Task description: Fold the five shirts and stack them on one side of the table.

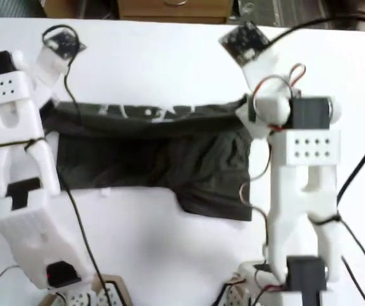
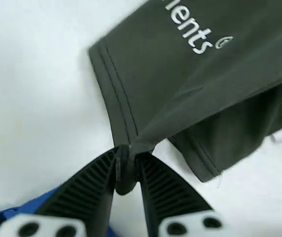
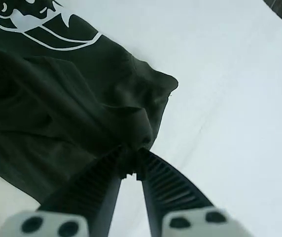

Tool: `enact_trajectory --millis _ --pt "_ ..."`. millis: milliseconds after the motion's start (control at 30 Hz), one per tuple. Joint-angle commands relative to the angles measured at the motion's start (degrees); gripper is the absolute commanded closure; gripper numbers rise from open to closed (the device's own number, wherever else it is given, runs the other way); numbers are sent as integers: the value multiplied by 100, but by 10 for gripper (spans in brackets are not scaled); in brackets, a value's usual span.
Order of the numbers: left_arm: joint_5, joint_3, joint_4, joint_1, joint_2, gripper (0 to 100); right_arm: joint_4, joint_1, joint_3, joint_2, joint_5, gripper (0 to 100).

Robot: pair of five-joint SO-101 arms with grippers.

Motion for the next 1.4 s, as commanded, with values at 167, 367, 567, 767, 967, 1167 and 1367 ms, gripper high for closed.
enact_trajectory --millis 167,367,567,767,967,1167,1367 --pt "70 2738 -1618 -149 -1538 979 -804 31 1873 -1270 9 980" --pt "62 4444 -2585 -114 -2479 979 -963 31 2400 -1613 9 980" --pt "35 4963 -3077 -185 -2646 979 -980 31 2725 -1754 44 980" --pt "35 5314 -3930 -185 -2637 980 -1349 40 3130 -1763 44 980" --pt "70 4048 -3666 -176 -2629 980 -1587 40 2356 -1710 44 980" --pt "88 3046 -3235 114 -2066 980 -1552 57 1380 -1086 18 980" --pt "220 2677 -2804 -62 -1231 980 -1218 224 1301 -637 9 980"
